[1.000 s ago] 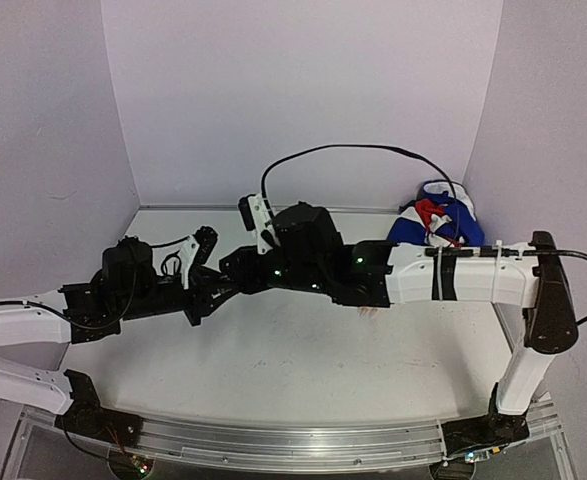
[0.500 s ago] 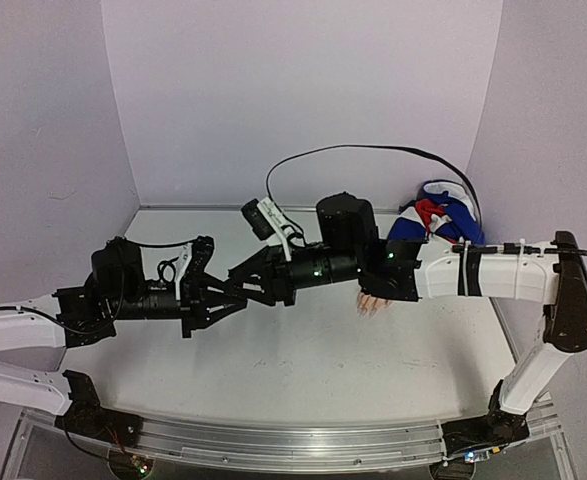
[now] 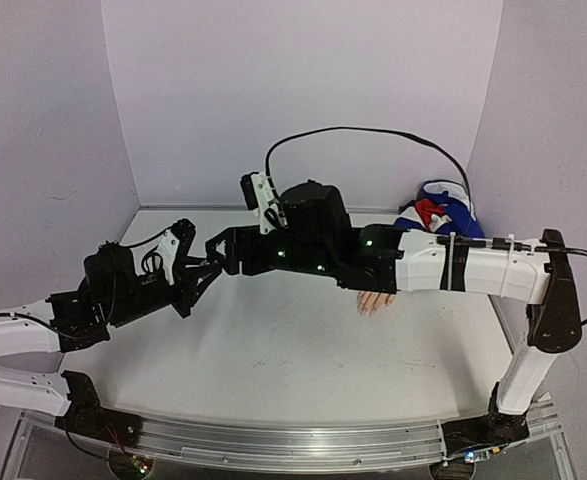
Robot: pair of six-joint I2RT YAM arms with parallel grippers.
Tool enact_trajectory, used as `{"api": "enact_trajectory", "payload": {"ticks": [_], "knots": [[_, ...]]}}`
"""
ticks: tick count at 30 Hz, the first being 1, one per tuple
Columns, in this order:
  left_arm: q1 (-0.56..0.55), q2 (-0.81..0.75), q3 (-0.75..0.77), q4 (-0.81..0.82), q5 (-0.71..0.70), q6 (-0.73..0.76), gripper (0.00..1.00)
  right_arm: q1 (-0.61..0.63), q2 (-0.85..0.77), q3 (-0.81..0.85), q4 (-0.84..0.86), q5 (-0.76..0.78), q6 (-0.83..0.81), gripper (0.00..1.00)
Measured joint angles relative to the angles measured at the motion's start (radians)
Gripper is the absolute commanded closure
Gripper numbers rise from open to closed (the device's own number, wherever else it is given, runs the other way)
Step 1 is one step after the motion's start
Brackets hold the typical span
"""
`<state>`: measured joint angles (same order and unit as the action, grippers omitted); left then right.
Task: Paint the nails
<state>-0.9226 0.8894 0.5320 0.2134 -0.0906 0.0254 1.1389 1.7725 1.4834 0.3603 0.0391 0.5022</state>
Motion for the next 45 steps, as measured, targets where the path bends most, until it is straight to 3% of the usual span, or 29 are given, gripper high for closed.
{"api": "enact_trajectory", "payload": {"ticks": [3, 9, 14, 19, 23, 26, 29, 34, 36, 40, 44, 45], "knots": [[0.0, 0.027, 0.0, -0.004, -0.02, -0.001, 1.0, 0.031, 0.041, 0.045, -0.024, 0.064, 0.028, 0.51], [0.0, 0.075, 0.001, -0.009, -0.036, -0.004, 1.0, 0.042, 0.119, 0.09, -0.051, 0.146, 0.049, 0.69], [0.001, 0.089, 0.003, -0.031, -0.039, -0.012, 1.0, 0.042, 0.154, 0.103, -0.051, 0.164, 0.046, 0.76], [0.001, 0.089, 0.005, -0.035, -0.017, -0.032, 1.0, 0.04, 0.154, 0.069, 0.016, 0.142, 0.03, 1.0], [0.006, 0.089, 0.005, -0.057, 0.034, -0.049, 1.0, 0.016, 0.125, -0.007, 0.086, 0.047, 0.002, 1.0], [0.006, 0.079, 0.005, -0.05, 0.118, -0.051, 1.0, -0.019, 0.072, -0.08, 0.127, -0.108, -0.045, 1.0], [0.011, 0.048, 0.004, -0.026, 0.268, -0.055, 1.0, -0.074, 0.017, -0.139, 0.171, -0.383, -0.152, 1.0], [0.016, 0.043, 0.017, 0.071, 0.664, -0.124, 1.0, -0.148, -0.031, -0.169, 0.223, -0.94, -0.342, 1.0], [0.014, 0.072, 0.031, 0.106, 0.769, -0.151, 1.0, -0.156, -0.033, -0.172, 0.238, -1.045, -0.38, 1.0], [0.004, 0.087, 0.023, 0.121, 0.751, -0.151, 1.0, -0.163, -0.033, -0.197, 0.26, -1.083, -0.417, 0.99], [-0.002, 0.085, 0.005, 0.128, 0.575, -0.106, 1.0, -0.169, -0.048, -0.212, 0.244, -0.927, -0.388, 0.53], [0.0, 0.083, 0.003, 0.126, 0.521, -0.085, 1.0, -0.169, -0.055, -0.212, 0.225, -0.863, -0.365, 0.49]]}}
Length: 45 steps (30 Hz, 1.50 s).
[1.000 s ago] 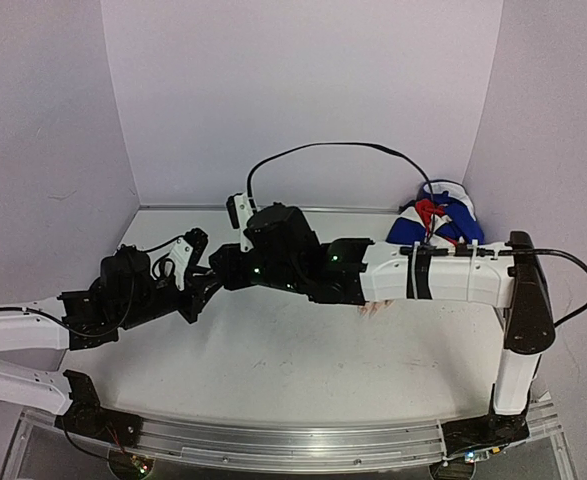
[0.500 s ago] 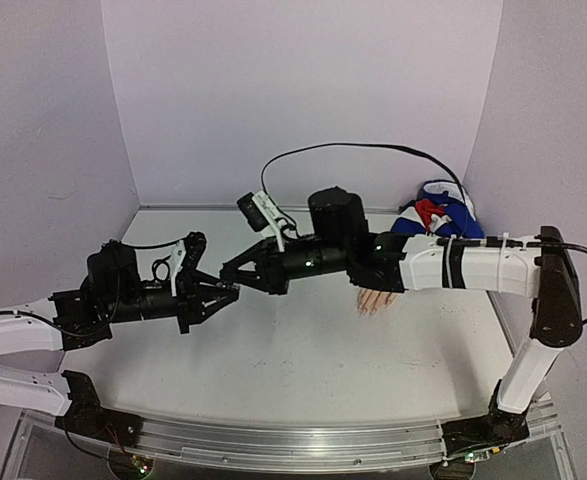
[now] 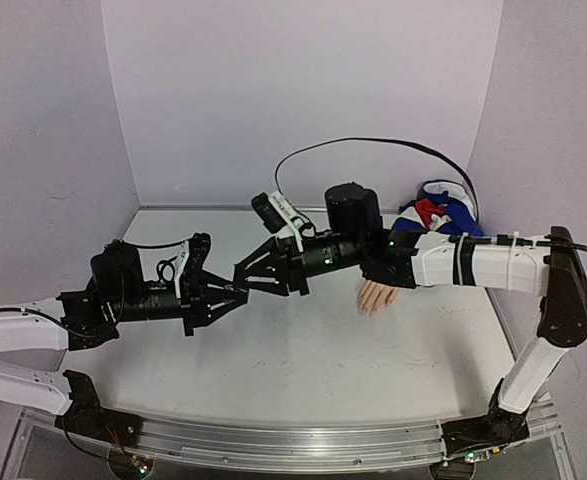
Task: Paint the nails
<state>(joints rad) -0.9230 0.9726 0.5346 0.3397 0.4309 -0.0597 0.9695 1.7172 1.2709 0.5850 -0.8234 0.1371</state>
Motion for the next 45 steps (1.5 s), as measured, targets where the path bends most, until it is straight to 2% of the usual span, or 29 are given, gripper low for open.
{"api": "enact_trajectory", "payload": {"ticks": [2, 5, 7, 10, 14, 17, 20, 27, 33, 38, 40, 45], "knots": [[0.004, -0.004, -0.001, -0.004, -0.109, 0.044, 1.0, -0.011, -0.021, -0.002, -0.046, 0.15, 0.041, 0.48], [0.006, -0.002, -0.001, -0.01, -0.239, 0.097, 1.0, -0.02, -0.053, -0.007, -0.083, 0.348, 0.1, 0.39], [0.006, 0.0, -0.001, -0.01, -0.307, 0.126, 1.0, -0.013, -0.063, -0.009, -0.092, 0.467, 0.126, 0.38], [0.006, 0.007, -0.001, -0.01, -0.389, 0.145, 1.0, 0.062, -0.064, -0.009, -0.103, 0.623, 0.167, 0.39], [0.006, 0.027, -0.001, -0.01, -0.463, 0.16, 1.0, 0.143, -0.029, 0.026, -0.124, 0.772, 0.25, 0.44], [0.006, 0.036, -0.001, -0.011, -0.486, 0.166, 1.0, 0.157, 0.03, 0.088, -0.141, 0.842, 0.285, 0.5], [0.006, 0.036, -0.001, -0.021, -0.496, 0.168, 1.0, 0.157, 0.087, 0.15, -0.163, 0.887, 0.311, 0.61], [0.008, 0.036, -0.001, -0.044, -0.511, 0.168, 1.0, 0.169, 0.141, 0.221, -0.19, 0.918, 0.343, 0.71], [0.008, 0.035, -0.001, -0.053, -0.51, 0.165, 1.0, 0.172, 0.151, 0.237, -0.193, 0.903, 0.35, 1.0], [0.008, 0.032, -0.001, -0.066, -0.481, 0.152, 1.0, 0.163, 0.135, 0.188, -0.147, 0.854, 0.317, 1.0], [0.008, 0.028, -0.001, -0.076, -0.423, 0.148, 1.0, 0.142, 0.099, 0.126, -0.104, 0.751, 0.268, 1.0], [0.007, -0.012, 0.0, -0.079, -0.13, 0.131, 1.0, 0.064, 0.004, -0.003, -0.021, 0.256, 0.077, 1.0]]}}
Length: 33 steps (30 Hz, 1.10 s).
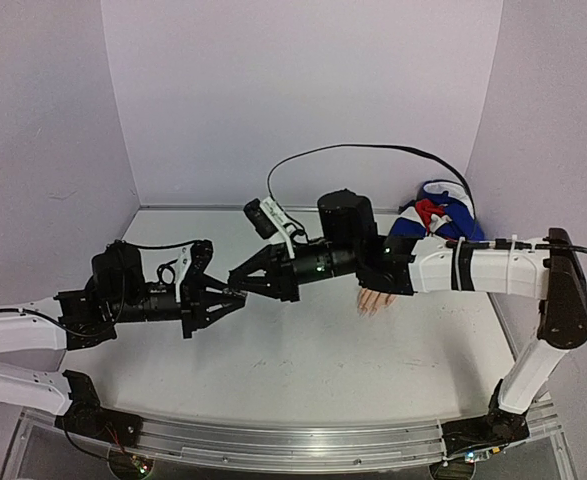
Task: Paint the nails
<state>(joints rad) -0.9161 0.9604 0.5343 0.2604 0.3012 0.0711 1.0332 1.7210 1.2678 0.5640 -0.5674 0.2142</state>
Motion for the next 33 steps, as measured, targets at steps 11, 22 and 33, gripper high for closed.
{"api": "enact_trajectory", "payload": {"ticks": [11, 22, 33], "knots": [[0.042, 0.113, 0.09, 0.029, 0.557, -0.124, 1.0, -0.043, -0.059, -0.063, 0.028, -0.41, -0.19, 0.97], [0.069, 0.064, 0.063, 0.024, 0.035, -0.068, 1.0, -0.081, -0.159, -0.113, -0.003, 0.004, -0.034, 0.26], [0.073, 0.146, 0.061, -0.002, -0.292, -0.067, 1.0, 0.035, -0.028, -0.005, -0.011, 0.433, 0.228, 0.38]]}}
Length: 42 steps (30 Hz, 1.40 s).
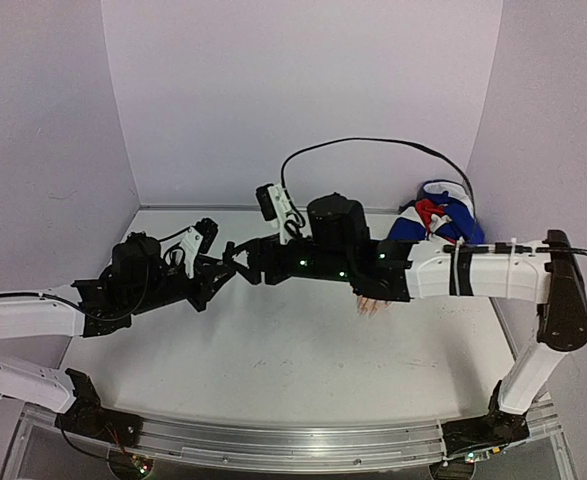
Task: Paint the nails
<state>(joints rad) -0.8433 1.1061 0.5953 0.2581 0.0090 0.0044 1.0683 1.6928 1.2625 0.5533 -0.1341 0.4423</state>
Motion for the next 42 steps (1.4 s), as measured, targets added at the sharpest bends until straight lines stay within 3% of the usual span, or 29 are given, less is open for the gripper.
{"api": "enact_trajectory", "payload": {"ticks": [5, 16, 22, 25, 28, 31, 37, 39, 42], "knots": [[0.0, 0.009, 0.0, -0.001, -0.009, 0.005, 1.0, 0.008, 0.113, 0.106, -0.041, 0.1, 0.077, 0.57], [0.0, -0.001, 0.0, -0.006, -0.009, 0.005, 1.0, 0.005, 0.173, 0.182, -0.073, 0.138, 0.15, 0.66], [0.0, -0.002, 0.0, -0.015, 0.017, 0.002, 1.0, 0.006, 0.197, 0.192, -0.057, 0.117, 0.162, 0.84], [0.0, -0.004, 0.0, -0.025, 0.03, -0.01, 1.0, 0.007, 0.198, 0.188, -0.051, 0.113, 0.154, 1.0], [0.007, -0.013, 0.0, -0.045, 0.071, -0.018, 1.0, 0.002, 0.192, 0.158, -0.012, 0.077, 0.13, 1.0], [0.015, -0.015, -0.001, -0.053, 0.197, -0.024, 1.0, -0.026, 0.144, 0.071, 0.048, -0.064, 0.071, 1.0], [0.01, -0.044, 0.005, 0.006, 0.69, -0.08, 1.0, -0.091, 0.011, -0.105, 0.212, -0.679, -0.139, 1.0], [-0.006, -0.044, 0.014, 0.034, 0.814, -0.108, 1.0, -0.082, -0.015, -0.116, 0.226, -0.762, -0.183, 1.0], [-0.016, -0.044, 0.018, 0.066, 0.872, -0.118, 1.0, -0.068, -0.032, -0.117, 0.235, -0.796, -0.225, 1.0]]}}
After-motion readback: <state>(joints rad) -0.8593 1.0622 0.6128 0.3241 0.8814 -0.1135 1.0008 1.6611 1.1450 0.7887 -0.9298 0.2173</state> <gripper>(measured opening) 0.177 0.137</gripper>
